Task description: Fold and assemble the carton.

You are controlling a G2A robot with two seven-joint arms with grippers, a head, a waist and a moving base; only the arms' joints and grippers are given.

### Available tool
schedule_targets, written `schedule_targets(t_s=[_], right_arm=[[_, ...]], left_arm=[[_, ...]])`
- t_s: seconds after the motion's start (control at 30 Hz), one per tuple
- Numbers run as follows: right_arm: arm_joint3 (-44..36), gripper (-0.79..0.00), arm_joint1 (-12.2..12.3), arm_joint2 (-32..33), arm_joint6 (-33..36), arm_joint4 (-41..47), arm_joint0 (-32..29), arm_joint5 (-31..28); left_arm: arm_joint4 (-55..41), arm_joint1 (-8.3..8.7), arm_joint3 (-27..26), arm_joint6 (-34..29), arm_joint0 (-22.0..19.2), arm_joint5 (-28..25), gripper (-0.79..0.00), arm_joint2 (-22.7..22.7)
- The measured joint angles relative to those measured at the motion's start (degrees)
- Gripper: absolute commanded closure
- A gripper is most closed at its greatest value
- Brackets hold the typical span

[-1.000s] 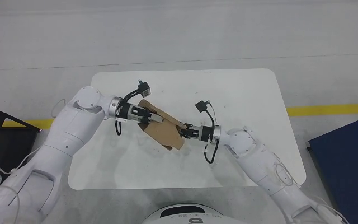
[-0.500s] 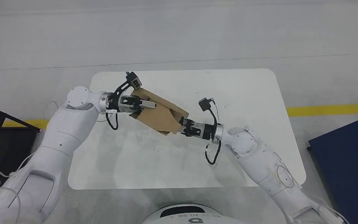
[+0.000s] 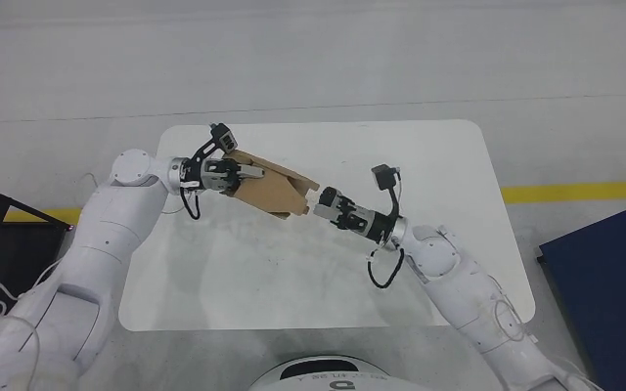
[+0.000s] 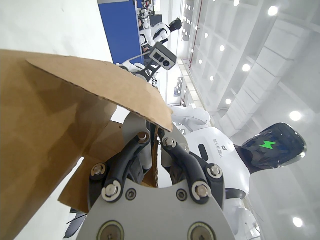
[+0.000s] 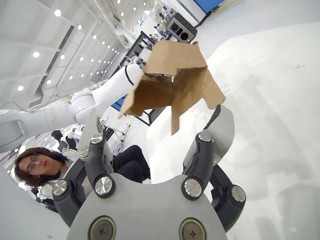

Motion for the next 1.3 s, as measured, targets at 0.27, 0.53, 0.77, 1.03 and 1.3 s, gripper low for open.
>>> schedule_targets(t_s=[0.27, 0.53, 0.77, 1.03, 1.3], right_arm=[[-2.39, -0.348, 0.32, -0.33, 2.45, 1.10, -1.91, 1.81], [0.06, -0.348, -0.25, -2.86, 5.14, 4.64, 1.04, 6.22], [0.65, -0.317, -0.02, -0.90, 3.92, 7.04, 0.43, 5.34], [0.50, -0.314, -0.03, -1.14, 5.13, 8.24, 0.49, 6.08], [1.32, -0.314, -0.26, -2.22, 6.17, 7.50, 1.60, 6.19]], left_arm=[[3.41, -0.92, -0.41, 2.24, 0.39, -2.20, 0.000, 0.50], [3.09, -0.97, -2.00, 2.75, 1.03, -2.70, 0.000, -1.38], [2.58, -0.65, -3.22, 2.59, 2.28, -2.55, 0.000, -3.57], [3.44, -0.68, -5.06, 2.04, 3.26, -1.99, 0.000, -4.61], [3.66, -0.98, -5.60, 1.93, 3.72, -1.89, 0.000, -5.27]])
